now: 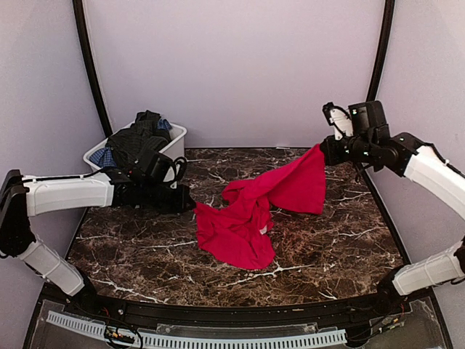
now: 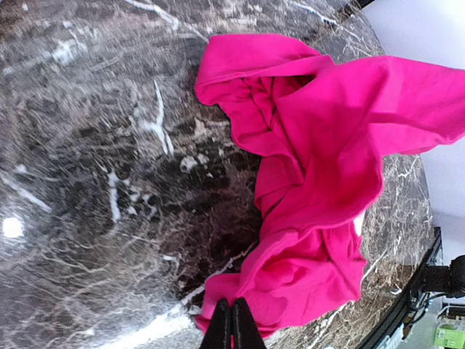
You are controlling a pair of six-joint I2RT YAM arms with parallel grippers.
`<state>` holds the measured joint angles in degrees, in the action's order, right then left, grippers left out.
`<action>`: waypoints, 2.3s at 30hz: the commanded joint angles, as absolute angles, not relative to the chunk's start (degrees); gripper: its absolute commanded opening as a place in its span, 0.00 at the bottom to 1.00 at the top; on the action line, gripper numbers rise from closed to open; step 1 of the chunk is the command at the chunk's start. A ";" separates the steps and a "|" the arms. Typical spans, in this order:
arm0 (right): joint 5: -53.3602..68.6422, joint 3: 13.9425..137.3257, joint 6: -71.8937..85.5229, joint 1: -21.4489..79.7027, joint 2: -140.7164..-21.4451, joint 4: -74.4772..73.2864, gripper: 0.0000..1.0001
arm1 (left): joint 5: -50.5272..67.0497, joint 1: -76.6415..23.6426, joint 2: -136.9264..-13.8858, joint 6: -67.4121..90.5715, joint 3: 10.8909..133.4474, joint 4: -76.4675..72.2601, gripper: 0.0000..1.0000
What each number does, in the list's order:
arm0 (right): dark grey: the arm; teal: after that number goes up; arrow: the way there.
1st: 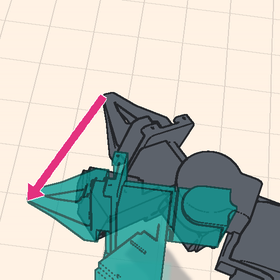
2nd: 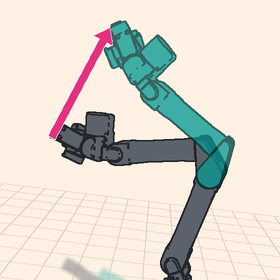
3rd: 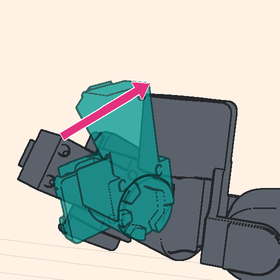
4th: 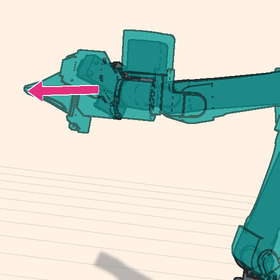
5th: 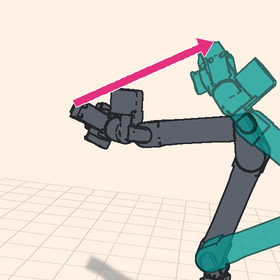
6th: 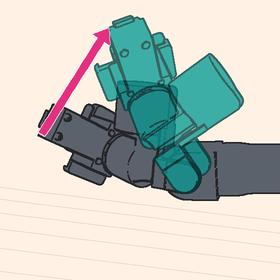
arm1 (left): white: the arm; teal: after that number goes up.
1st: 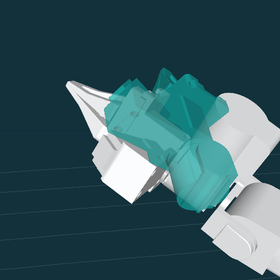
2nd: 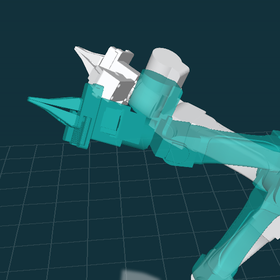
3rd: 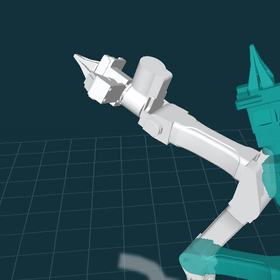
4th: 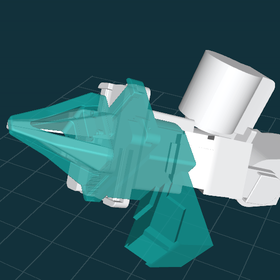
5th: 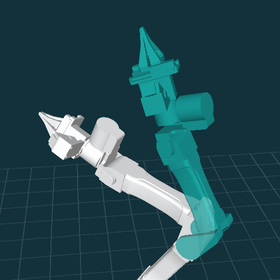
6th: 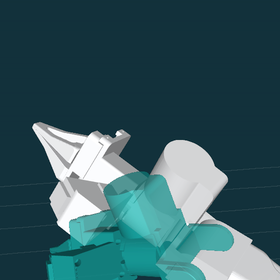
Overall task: Fold and stack the mixed laundry pile
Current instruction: Pick up the crumpled T-shirt from the center of the board, then flatten out the crumpled T-shirt at the center of the board.
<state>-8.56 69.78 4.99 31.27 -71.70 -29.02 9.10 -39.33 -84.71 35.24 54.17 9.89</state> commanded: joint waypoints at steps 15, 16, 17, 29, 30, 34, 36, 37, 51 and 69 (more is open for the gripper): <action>-19.09 77.17 5.53 21.54 -57.57 -25.03 0.00 | -10.32 -38.15 -72.98 17.50 74.49 29.74 0.00; -19.02 77.79 5.20 21.53 -57.57 -25.02 0.00 | -9.38 -38.15 -73.05 16.48 75.26 29.55 0.00; -19.01 78.39 5.00 21.53 -57.63 -25.45 0.00 | -6.76 -38.14 -73.35 15.98 76.56 29.23 0.00; -22.85 76.25 4.98 21.27 -55.87 -27.18 0.00 | 6.30 -38.12 -79.31 11.33 80.65 34.09 0.00; -22.49 76.25 4.96 21.08 -55.98 -27.02 0.00 | 5.33 -38.14 -79.00 11.68 80.26 32.93 0.00; -21.60 79.80 3.69 20.13 -60.33 -26.82 0.00 | -1.43 -36.86 -80.60 12.99 83.23 32.24 0.00; -21.11 82.43 3.35 19.74 -62.30 -26.00 0.00 | -2.13 -35.82 -82.49 13.45 86.89 32.54 0.00; -21.10 83.46 3.67 19.63 -62.81 -25.75 0.00 | -2.12 -35.71 -83.04 13.45 89.53 32.57 0.00; -9.91 89.97 5.42 19.60 -58.38 -26.81 0.00 | 16.02 -35.63 -74.64 9.97 94.85 30.32 0.00; -12.43 90.67 6.29 13.52 -71.33 -17.32 0.00 | 4.40 -31.19 -91.76 12.71 110.40 26.63 0.00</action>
